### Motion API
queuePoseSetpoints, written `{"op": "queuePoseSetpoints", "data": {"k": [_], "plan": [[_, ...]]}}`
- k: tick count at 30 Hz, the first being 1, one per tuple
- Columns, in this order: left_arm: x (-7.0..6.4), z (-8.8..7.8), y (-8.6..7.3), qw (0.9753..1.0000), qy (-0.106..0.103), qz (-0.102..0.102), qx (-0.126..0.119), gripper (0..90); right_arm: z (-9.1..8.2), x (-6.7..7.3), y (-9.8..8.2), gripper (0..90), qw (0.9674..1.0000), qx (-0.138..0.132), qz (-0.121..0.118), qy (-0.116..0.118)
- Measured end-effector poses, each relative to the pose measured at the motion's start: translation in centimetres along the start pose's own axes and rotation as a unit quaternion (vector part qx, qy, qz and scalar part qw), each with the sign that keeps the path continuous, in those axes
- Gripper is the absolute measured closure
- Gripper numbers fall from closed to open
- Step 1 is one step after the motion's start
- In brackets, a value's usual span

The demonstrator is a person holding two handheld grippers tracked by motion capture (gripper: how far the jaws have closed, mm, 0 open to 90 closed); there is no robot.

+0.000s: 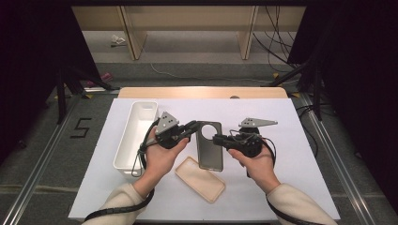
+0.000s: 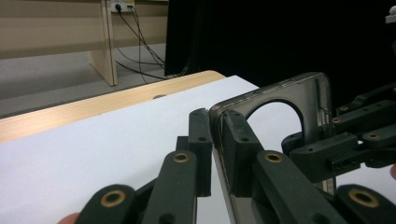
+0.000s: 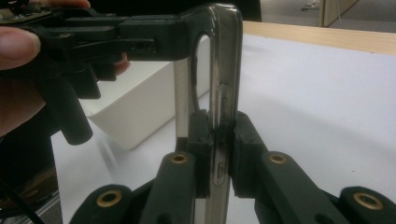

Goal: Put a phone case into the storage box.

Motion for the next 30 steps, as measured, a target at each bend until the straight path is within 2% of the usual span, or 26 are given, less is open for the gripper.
{"op": "queuePoseSetpoints", "data": {"k": [8,22,24,26,27,30], "plan": [[-0.2,0.0,0.0,0.9996,0.028,0.004,0.000,84.5,0.3,0.4,-0.1,80.8,0.9999,0.005,-0.009,-0.002],[-0.3,-0.1,0.2,0.9981,0.058,0.021,-0.003,87.3,0.7,1.0,-0.2,79.5,0.9998,0.006,-0.019,0.003],[-0.4,0.0,0.3,0.9979,0.058,0.029,-0.004,87.8,0.8,1.3,-0.3,73.3,0.9996,0.009,-0.024,0.009],[-0.5,0.0,0.4,0.9973,0.063,0.037,-0.005,88.1,1.0,1.5,-0.3,67.5,0.9993,0.012,-0.036,0.004],[-0.5,0.0,0.4,0.9965,0.069,0.048,-0.004,88.2,1.0,1.6,-0.3,65.3,0.9990,0.013,-0.042,0.004],[-0.2,-0.1,0.4,0.9955,0.077,0.054,-0.005,88.4,0.9,1.8,0.0,50.9,0.9984,0.005,-0.056,-0.004]]}}
Point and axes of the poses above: each handheld gripper's, and its own axes: z roughly forward along the jaws, y roughly out of its top, x roughly to its left, the point moved 7 cm from there along z, roughly forward along the jaws, and after that the axes turned 2 degrees about x, right-handed, at the moved point
